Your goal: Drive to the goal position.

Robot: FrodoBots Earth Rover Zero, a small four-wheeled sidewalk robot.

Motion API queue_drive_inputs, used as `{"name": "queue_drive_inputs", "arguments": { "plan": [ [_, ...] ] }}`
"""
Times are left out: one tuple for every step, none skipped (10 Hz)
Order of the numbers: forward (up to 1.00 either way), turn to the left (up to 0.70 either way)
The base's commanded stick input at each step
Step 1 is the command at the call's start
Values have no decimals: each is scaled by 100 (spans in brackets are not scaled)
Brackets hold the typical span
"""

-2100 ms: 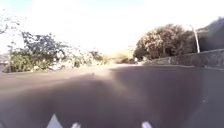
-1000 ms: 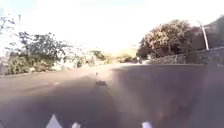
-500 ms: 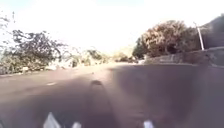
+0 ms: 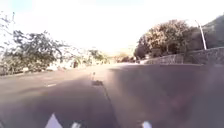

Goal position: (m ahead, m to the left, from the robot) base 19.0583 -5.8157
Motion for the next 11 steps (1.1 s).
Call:
{"name": "queue_drive_inputs", "arguments": {
  "plan": [
    [85,0],
    [85,0],
    [85,-1],
    [85,-7],
    [85,-12],
    [85,-18],
    [85,-23],
    [85,-28],
    [85,-34],
    [85,-34],
    [85,-34]
  ]
}}
